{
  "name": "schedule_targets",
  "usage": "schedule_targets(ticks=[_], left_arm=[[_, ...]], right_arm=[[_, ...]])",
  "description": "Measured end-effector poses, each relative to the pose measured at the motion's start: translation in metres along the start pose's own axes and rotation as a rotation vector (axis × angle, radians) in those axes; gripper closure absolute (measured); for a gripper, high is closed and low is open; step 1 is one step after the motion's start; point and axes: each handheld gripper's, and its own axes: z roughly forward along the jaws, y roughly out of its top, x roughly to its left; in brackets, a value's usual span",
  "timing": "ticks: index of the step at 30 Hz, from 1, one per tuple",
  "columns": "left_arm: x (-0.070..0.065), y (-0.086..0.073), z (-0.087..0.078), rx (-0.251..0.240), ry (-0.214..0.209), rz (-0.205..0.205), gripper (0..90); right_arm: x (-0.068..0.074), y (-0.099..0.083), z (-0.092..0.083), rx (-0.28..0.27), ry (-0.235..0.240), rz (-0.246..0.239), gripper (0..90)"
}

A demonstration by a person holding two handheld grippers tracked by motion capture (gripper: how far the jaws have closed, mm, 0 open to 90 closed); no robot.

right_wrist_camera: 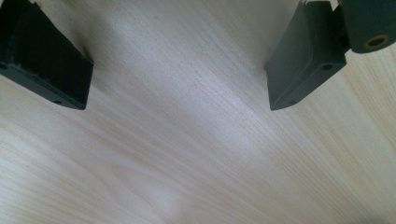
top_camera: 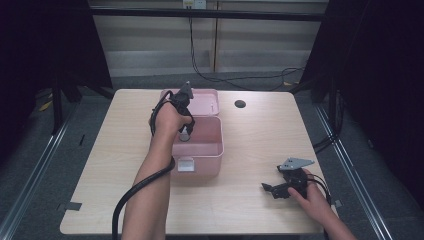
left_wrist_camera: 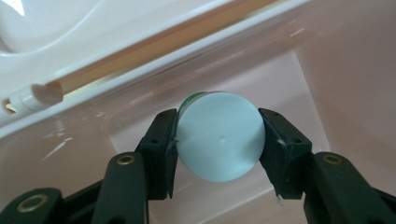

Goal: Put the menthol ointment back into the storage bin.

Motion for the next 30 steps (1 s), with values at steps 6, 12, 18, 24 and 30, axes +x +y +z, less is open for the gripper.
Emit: schedule_targets(ticks=[6,12,18,24,30], left_arm=[[0.001,0.001,0.005,-0.005,-0.001,-0.018,50.1],[0.004,0.001,0.013,-0.007,0.002,-0.037,50.1],[0.006,0.000,0.019,-0.011,0.013,-0.049,50.1],[0.005,0.000,0.026,-0.010,0.007,-0.048,50.1],[0.005,-0.002,0.031,-0.009,0.007,-0.044,50.1]], right_arm=[[0.000,0.000,0.000,0.000,0.000,0.000,6.8],[0.000,0.000,0.000,0.000,0.000,0.000,6.8],[0.000,0.000,0.000,0.000,0.000,0.000,6.8],[0.000,0.000,0.000,0.000,0.000,0.000,6.7],[0.000,0.000,0.000,0.000,0.000,0.000,6.8]])
